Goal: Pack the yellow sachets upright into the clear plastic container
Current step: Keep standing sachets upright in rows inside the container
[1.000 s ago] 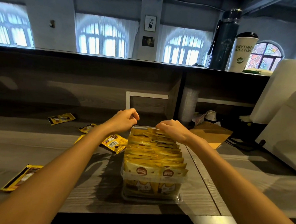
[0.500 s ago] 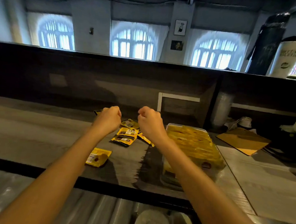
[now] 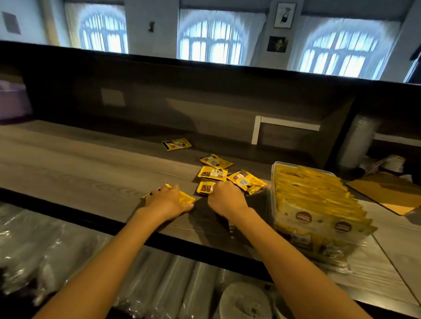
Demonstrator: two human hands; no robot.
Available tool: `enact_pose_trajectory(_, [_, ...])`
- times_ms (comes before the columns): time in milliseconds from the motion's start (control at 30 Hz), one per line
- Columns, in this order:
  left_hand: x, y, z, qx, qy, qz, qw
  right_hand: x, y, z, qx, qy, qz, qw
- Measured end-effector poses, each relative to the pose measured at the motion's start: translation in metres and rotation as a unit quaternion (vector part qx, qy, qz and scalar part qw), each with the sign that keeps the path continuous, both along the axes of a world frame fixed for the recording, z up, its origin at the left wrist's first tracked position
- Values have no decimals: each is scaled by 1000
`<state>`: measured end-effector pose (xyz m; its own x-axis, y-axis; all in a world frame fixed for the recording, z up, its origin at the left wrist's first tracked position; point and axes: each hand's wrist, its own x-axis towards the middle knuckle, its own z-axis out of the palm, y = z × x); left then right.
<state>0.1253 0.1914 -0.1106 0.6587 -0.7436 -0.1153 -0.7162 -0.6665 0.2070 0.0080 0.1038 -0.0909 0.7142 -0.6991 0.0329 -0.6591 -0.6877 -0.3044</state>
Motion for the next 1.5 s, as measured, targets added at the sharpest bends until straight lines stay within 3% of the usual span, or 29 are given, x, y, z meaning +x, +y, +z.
enact_pose_trajectory(200, [-4, -9, 2, -41, 7, -70, 997, -2, 0, 4, -66, -24, -48, 996])
enact_pose_trajectory(400, [-2, -8, 0, 30, -26, -113, 993, 13, -11, -2, -87, 120, -73, 986])
enact_pose_trajectory(600, [-3, -2, 17, 38, -40, -153, 987, 10, -13, 2, -138, 153, -33, 978])
enact_pose_trajectory(700, [-6, -5, 16, -17, -19, -125, 992, 7, -11, 1, -134, 102, -38, 985])
enact_pose_trajectory(800, [-3, -10, 22, -145, 40, -57, 987, 3, -6, 18, -114, 18, -36, 993])
enact_pose_trajectory(900, [2, -15, 35, -289, 60, 1, 955, 4, -4, 40, -78, -95, -58, 991])
enact_pose_trajectory(1000, [2, -17, 55, -377, 77, 25, 923, 4, -6, 62, -63, -181, -69, 979])
enact_pose_trajectory(1200, [-23, -30, 97, -474, 88, -18, 876, -26, -34, 100, -21, -278, -86, 957])
enact_pose_trajectory(1400, [-64, -78, 130, -470, 81, -101, 873, -87, -82, 119, 50, -442, -170, 879])
enact_pose_trajectory(1500, [-87, -103, 139, -475, 64, -155, 864, -115, -106, 122, 53, -465, -205, 859])
